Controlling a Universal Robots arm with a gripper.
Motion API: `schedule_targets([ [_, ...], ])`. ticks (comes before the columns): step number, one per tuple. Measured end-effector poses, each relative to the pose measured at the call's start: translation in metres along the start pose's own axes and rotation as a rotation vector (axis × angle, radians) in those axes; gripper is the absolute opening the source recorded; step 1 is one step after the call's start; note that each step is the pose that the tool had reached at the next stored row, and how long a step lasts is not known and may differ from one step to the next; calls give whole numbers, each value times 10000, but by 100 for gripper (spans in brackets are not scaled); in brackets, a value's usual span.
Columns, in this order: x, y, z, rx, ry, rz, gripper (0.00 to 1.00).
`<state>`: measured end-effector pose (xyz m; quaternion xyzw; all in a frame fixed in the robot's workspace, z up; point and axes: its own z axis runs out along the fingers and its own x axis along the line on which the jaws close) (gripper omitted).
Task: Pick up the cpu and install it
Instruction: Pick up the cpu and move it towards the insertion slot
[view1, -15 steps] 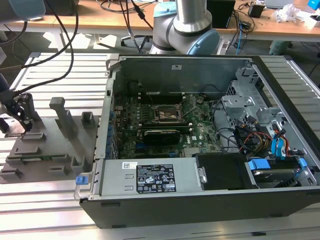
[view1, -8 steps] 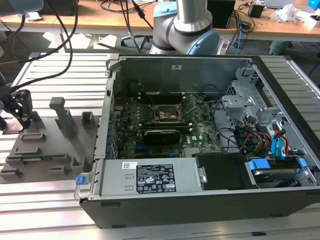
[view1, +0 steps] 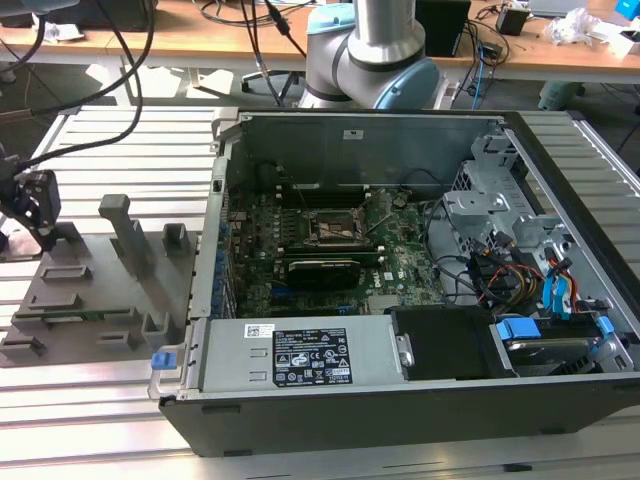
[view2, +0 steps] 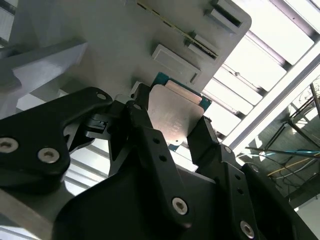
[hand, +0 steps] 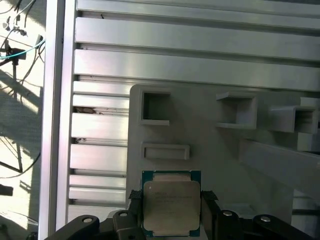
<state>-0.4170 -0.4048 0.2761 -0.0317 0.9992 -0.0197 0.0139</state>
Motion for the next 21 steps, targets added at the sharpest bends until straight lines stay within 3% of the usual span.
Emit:
schedule_targets([
  [21, -12, -13, -316, 0, 1, 0, 55],
])
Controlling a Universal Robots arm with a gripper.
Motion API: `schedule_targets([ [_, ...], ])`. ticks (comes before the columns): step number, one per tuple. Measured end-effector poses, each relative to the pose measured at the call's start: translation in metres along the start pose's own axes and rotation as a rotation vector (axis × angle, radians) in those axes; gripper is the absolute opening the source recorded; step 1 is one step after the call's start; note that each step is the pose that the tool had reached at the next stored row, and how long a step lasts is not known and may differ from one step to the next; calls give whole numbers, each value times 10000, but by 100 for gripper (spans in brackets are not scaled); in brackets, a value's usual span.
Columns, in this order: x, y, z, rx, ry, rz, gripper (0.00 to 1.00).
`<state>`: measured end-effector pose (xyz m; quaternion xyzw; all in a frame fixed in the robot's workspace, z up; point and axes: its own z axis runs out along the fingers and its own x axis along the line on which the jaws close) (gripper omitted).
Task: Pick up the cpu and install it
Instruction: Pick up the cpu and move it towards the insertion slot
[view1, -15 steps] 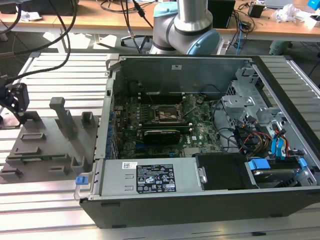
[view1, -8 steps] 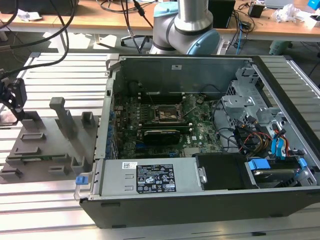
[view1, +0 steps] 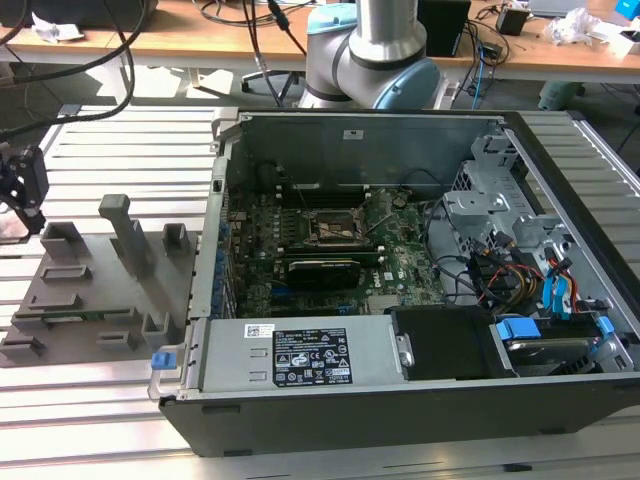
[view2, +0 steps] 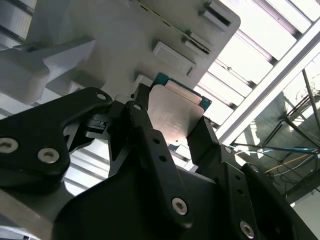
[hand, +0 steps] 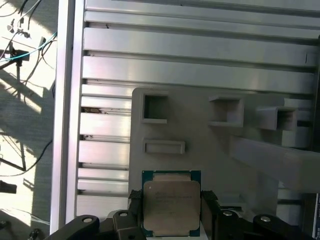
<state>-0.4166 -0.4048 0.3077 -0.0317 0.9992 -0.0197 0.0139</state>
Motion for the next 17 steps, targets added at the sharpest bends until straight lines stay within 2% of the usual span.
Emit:
schedule_targets([
  [6, -5, -4, -86, 0, 1, 0, 55],
  [15, -14, -12, -277, 0, 2, 0, 55],
  [17, -18, -16, -379, -1, 1, 0, 55],
])
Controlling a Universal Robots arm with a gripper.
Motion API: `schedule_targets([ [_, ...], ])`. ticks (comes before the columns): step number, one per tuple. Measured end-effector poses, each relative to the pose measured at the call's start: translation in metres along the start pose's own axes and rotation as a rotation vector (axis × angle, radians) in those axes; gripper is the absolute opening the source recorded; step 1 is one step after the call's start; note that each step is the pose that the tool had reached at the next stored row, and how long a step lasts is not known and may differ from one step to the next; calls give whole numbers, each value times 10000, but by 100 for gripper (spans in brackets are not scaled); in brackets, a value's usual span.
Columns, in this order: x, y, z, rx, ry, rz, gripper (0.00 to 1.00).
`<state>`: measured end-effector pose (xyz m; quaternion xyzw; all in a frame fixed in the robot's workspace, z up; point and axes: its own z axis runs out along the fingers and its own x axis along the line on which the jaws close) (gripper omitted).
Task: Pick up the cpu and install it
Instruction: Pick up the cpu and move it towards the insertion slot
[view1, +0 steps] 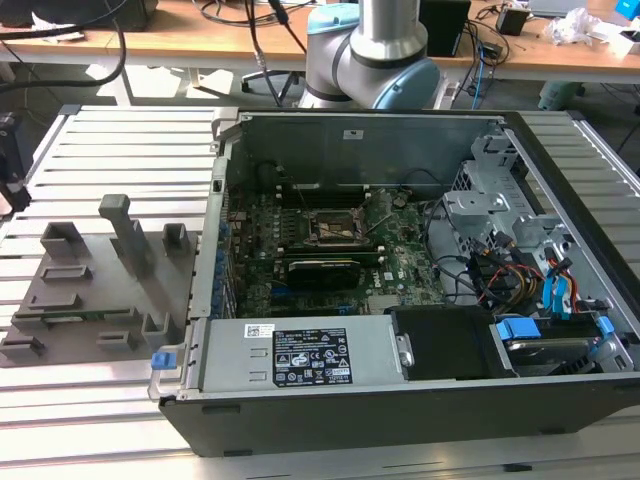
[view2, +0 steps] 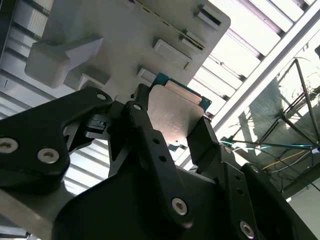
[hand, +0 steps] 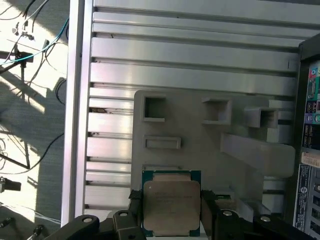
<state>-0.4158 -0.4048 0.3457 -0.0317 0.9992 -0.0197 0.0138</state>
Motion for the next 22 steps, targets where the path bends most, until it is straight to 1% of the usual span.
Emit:
schedule_targets([
  [2, -2, -2, -56, 0, 0, 0, 55],
  [4, -3, -4, -93, 1, 2, 0, 55],
  [6, -5, -7, -163, 0, 1, 0, 55],
  [7, -6, -9, -214, 0, 0, 0, 55],
  [8, -7, -10, -249, -1, 1, 0, 55],
  [9, -9, -13, -293, -53, -2, -1, 55],
  [10, -9, -12, -305, -290, -18, 9, 55],
  [11, -9, -12, -306, -655, -41, 18, 55],
  [12, -9, -13, -310, -828, -52, 23, 55],
  [13, -10, -13, -319, -903, -56, 26, 55],
  [14, -11, -15, -379, -949, -59, 28, 55],
  [16, -13, -18, -455, -950, -60, 28, 55],
  [18, -14, -21, -506, -950, -59, 28, 55],
  [22, -15, -21, -515, -948, -59, 27, 55],
])
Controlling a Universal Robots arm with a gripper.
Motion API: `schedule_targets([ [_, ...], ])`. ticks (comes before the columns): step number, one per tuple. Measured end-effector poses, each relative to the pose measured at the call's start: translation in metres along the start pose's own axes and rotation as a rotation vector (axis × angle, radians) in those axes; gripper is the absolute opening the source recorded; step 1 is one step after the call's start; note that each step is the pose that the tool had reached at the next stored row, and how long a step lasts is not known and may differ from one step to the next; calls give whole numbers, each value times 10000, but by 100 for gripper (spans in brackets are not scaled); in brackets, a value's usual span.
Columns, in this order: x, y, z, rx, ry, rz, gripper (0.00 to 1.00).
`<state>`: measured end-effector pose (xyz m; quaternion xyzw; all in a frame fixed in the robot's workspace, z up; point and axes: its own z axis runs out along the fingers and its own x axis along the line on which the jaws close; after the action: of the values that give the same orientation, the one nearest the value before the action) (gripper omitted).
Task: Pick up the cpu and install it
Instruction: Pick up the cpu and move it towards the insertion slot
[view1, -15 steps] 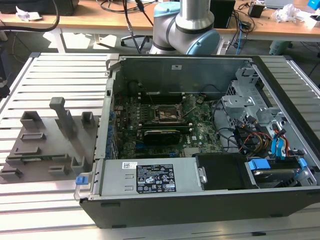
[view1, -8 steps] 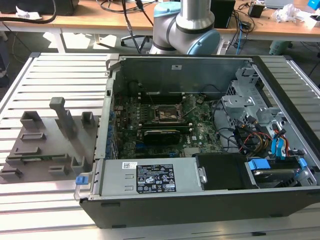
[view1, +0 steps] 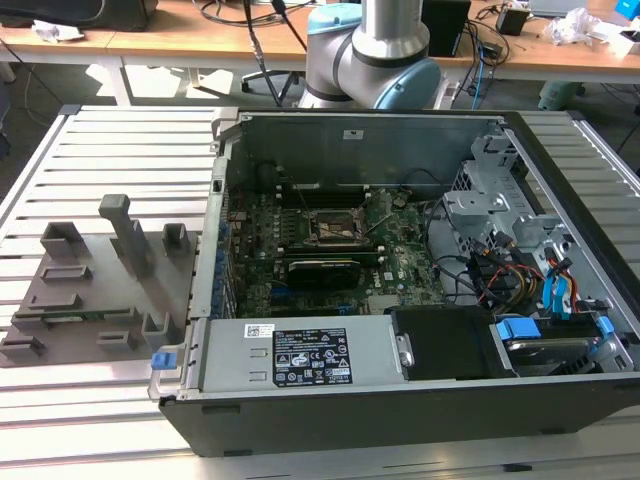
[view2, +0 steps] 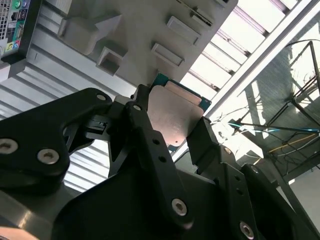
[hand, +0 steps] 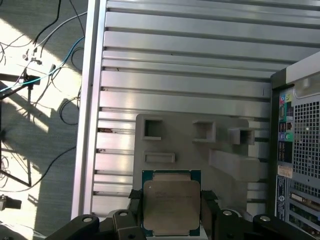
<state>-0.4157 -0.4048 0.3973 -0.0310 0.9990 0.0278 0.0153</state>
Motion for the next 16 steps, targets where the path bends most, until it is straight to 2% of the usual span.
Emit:
schedule_targets([
  [3, -6, -1, -1, 34, 4, -2, 55],
  [5, -53, -3, 1, 37, 5, -1, 55],
  [9, -196, -12, 5, 36, 12, 0, 55],
  [12, -388, -25, 11, 35, 34, 0, 55],
  [16, -557, -35, 16, 35, 52, 2, 55],
])
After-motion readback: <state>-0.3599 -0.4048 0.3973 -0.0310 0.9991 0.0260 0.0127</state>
